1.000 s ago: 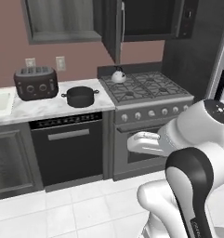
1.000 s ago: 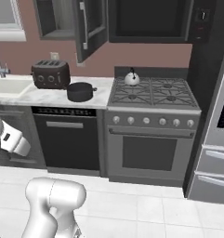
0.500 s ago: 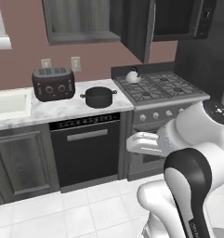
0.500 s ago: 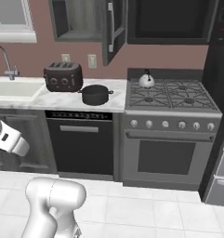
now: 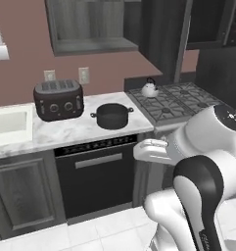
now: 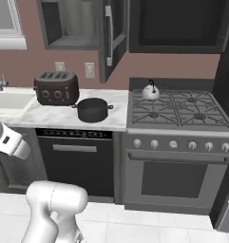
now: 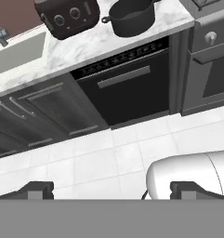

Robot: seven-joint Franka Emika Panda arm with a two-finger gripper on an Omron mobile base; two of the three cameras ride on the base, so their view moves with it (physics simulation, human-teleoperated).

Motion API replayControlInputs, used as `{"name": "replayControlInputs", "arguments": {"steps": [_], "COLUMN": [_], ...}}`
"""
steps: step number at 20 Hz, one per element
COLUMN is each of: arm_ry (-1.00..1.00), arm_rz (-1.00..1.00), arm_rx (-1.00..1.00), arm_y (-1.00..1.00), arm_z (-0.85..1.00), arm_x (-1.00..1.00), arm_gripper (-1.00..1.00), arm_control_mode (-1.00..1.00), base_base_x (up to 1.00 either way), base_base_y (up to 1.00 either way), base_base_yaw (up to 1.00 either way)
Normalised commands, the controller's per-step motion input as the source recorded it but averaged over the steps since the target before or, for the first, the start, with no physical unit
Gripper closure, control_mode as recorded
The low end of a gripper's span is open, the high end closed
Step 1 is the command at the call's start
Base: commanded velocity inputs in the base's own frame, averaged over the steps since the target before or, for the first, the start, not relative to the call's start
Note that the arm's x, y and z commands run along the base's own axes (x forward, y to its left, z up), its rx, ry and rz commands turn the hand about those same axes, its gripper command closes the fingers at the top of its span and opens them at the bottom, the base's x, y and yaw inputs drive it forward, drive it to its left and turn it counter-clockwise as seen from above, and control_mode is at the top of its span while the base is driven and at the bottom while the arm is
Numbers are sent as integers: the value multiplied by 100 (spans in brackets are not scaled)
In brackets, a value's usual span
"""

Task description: Pick the kettle from the cabinet and place it on a stove burner. Then pick the pot from the counter and place it on another stove burner. Finally, turn both burners on.

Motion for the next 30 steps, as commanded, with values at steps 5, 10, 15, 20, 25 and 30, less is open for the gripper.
{"name": "replayControlInputs", "arguments": {"steps": [5, 10, 15, 20, 25, 30], "arm_ry": [0, 0, 0, 0, 0, 0], "arm_rz": [0, 0, 0, 0, 0, 0], "arm_rx": [0, 0, 0, 0, 0, 0], "arm_y": [0, 0, 0, 0, 0, 0], "arm_z": [0, 0, 0, 0, 0, 0], "arm_x": [0, 0, 0, 0, 0, 0], "arm_gripper": [-100, -100, -100, -100, -100, -100], "arm_control_mode": [100, 100, 100, 100, 100, 100], "base_base_x": [67, 62, 62, 62, 62, 60], "base_base_y": [32, 34, 26, 27, 24, 22], "base_base_yaw": [-1, 0, 0, 0, 0, 0]}}
